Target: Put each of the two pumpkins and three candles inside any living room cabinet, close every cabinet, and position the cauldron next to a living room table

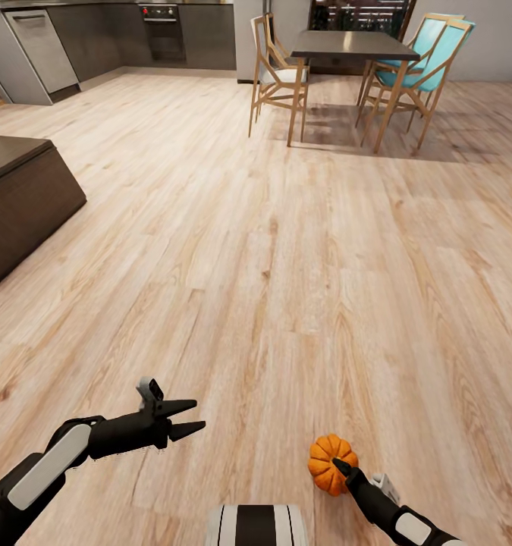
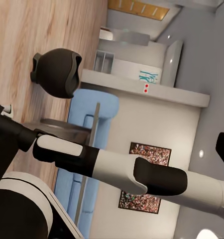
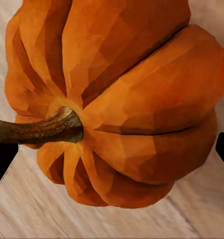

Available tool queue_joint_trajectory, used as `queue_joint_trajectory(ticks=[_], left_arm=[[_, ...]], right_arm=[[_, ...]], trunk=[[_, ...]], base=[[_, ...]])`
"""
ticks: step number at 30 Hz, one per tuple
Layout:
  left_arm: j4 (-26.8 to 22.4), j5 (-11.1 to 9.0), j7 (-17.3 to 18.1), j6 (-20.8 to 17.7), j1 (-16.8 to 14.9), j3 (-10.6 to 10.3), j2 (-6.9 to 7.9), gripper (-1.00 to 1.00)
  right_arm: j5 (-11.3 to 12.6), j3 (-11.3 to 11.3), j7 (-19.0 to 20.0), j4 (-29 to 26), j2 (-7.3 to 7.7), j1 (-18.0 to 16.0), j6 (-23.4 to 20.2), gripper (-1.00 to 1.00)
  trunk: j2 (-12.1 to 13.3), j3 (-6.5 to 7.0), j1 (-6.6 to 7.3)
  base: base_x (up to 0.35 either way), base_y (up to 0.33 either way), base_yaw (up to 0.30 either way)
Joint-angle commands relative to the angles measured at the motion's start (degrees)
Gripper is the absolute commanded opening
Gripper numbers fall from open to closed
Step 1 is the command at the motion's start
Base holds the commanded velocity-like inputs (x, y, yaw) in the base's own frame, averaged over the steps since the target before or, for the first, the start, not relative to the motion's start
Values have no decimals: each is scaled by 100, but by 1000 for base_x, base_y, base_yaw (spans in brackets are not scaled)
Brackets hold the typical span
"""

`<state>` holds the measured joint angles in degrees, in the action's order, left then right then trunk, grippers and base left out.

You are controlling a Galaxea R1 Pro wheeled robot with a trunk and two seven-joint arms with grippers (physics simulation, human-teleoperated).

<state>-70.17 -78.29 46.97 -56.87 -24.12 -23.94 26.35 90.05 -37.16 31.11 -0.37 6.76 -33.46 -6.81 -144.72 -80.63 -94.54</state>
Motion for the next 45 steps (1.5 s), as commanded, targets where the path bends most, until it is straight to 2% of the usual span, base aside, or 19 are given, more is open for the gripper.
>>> queue_joint_trajectory(ticks=[1,15,19,29,40,45], left_arm=[[3,-18,14,-19,-5,-11,3,100],[3,-20,14,-18,-5,3,-2,100],[3,-20,14,-18,-5,3,-6,100],[3,-20,14,-18,-5,4,-7,100],[3,-20,14,-17,-5,4,-7,100],[3,-20,14,-17,-5,3,-13,100]], right_arm=[[65,-22,19,-1,1,-2,-35,100],[67,-22,9,1,1,-2,-22,100],[65,-25,9,0,1,-2,-22,100],[65,-24,9,-2,1,-2,-22,100],[66,-24,9,1,1,-2,-22,100],[65,-26,9,1,1,-2,-22,100]], trunk=[[-1,-3,-1],[-1,-3,-1],[-7,-92,-11],[-7,-92,-11],[-19,-291,-34],[-19,-291,-34]], base=[[115,1,0],[14,0,0],[0,0,0],[0,0,0],[0,0,0],[0,0,0]])
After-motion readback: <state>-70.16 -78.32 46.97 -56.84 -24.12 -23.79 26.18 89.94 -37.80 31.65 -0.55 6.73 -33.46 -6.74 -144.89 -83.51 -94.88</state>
